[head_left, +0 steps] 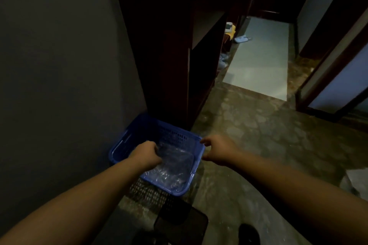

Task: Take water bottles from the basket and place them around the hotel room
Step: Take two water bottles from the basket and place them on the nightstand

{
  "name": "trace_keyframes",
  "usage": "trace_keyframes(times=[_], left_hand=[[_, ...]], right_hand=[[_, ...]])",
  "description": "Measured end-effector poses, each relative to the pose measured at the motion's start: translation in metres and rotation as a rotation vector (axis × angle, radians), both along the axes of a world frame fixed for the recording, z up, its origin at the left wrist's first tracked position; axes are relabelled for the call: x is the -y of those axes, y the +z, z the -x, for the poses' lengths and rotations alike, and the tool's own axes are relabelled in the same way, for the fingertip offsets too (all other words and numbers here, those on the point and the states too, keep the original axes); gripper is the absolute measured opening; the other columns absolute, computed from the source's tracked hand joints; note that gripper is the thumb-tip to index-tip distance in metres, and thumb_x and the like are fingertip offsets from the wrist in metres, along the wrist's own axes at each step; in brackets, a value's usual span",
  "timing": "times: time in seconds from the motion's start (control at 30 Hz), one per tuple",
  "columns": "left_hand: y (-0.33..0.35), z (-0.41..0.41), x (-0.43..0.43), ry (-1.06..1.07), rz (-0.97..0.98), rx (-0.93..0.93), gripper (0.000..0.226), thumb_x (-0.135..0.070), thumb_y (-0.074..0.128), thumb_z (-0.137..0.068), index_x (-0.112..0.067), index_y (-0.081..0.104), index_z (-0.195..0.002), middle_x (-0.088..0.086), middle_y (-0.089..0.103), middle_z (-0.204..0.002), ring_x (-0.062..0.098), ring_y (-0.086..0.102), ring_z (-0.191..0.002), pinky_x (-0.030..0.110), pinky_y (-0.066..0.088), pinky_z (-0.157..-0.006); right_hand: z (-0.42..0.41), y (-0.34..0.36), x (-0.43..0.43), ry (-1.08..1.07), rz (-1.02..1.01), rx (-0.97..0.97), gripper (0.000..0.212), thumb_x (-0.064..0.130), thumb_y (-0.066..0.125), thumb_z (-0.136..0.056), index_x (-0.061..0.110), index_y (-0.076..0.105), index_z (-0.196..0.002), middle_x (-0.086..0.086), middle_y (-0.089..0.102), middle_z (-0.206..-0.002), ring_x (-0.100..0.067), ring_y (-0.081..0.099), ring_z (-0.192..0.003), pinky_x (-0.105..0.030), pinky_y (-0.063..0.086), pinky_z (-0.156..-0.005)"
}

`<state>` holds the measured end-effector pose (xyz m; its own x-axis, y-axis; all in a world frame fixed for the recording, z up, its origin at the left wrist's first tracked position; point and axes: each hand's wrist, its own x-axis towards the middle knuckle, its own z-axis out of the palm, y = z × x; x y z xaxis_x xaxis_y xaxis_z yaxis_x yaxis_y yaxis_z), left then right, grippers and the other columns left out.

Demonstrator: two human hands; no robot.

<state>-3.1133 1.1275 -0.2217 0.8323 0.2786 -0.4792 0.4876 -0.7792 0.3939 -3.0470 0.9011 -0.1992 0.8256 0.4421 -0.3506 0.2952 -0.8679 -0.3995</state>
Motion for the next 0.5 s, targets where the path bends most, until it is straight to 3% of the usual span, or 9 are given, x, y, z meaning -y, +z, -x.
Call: trace_keyframes(times=[0.13,0.27,0.33,0.5], left_hand=[[-0.006,-0.031,0.009,0.147,0.037,-0.008,0.023,-0.024,0.074,-0.066,-0.023,0.052,-0.072,0.001,0.06,-0.081,0.018,0.058,-0.075,0.033,0.049,-0.07],[-0.011,-0.06,0.031,0.323,0.042,0.006,0.015,-0.017,0.066,-0.073,-0.017,0.052,-0.068,0.0,0.056,-0.067,0.017,0.054,-0.064,0.029,0.042,-0.06],[-0.016,-0.07,0.05,0.431,0.074,-0.008,0.023,-0.015,0.061,-0.079,-0.014,0.049,-0.06,0.003,0.05,-0.061,0.016,0.049,-0.058,0.025,0.037,-0.054],[-0.03,-0.083,0.097,0.57,0.099,-0.023,0.028,-0.018,0.057,-0.083,-0.014,0.047,-0.057,0.007,0.051,-0.063,0.022,0.053,-0.066,0.03,0.04,-0.06]], right_hand=[[-0.055,-0.007,-0.002,0.16,0.029,0.055,0.052,0.031,0.071,-0.076,0.025,0.057,-0.126,0.002,0.06,-0.128,-0.019,0.057,-0.116,-0.032,0.048,-0.093],[-0.115,-0.015,0.004,0.304,-0.009,0.055,0.051,0.022,0.069,-0.075,0.021,0.058,-0.124,-0.002,0.062,-0.126,-0.019,0.058,-0.114,-0.032,0.049,-0.093],[-0.145,-0.017,0.012,0.364,-0.003,0.041,0.052,0.022,0.07,-0.074,0.021,0.058,-0.125,-0.001,0.061,-0.127,-0.018,0.057,-0.115,-0.032,0.048,-0.095],[-0.201,-0.019,0.026,0.472,0.02,0.003,0.054,0.022,0.07,-0.075,0.02,0.056,-0.126,0.0,0.06,-0.128,-0.017,0.057,-0.115,-0.03,0.048,-0.093]])
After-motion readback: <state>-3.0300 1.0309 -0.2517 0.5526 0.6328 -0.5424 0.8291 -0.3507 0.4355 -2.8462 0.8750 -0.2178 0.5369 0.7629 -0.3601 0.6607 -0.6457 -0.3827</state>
